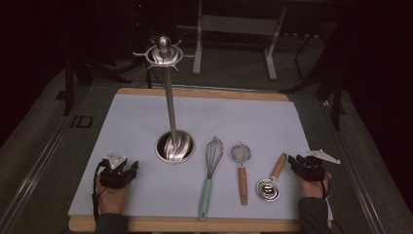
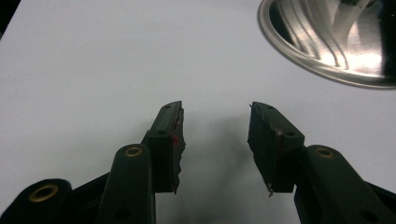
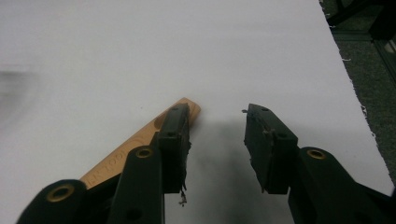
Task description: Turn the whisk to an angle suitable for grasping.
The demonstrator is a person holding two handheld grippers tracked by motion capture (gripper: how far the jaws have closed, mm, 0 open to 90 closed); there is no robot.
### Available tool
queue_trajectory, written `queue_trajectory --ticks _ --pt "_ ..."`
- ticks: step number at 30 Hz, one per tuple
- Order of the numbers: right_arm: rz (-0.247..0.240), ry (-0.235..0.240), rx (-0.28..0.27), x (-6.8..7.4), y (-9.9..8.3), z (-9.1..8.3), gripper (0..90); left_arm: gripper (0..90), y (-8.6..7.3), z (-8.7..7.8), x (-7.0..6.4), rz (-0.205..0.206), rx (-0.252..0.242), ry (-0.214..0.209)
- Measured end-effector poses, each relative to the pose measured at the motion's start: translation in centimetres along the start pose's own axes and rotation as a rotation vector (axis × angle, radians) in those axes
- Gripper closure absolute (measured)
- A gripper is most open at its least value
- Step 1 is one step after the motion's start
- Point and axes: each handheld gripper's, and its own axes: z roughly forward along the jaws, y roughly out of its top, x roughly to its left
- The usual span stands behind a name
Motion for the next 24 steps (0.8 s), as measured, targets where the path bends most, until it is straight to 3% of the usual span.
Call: queue_trajectory --ticks 7,10,13,24 --pt "-0.008 0.005 -0.004 0.1 0.0 -0.1 63.9 56.7 -0.2 -0.3 0.8 -0.072 -0.028 -0.036" --pt "-0.005 0.023 -0.017 0.3 0.3 -0.3 64.3 57.3 -0.2 -0.3 0.7 -0.06 -0.035 -0.025" --pt "-0.032 0.045 -0.023 0.7 0.9 -0.7 63.8 57.3 -0.2 -0.4 0.6 -0.054 -0.04 -0.02" --pt "-0.238 0.214 -0.021 6.1 3.6 -1.6 63.7 57.2 -0.2 -0.5 0.4 -0.036 -0.05 -0.014"
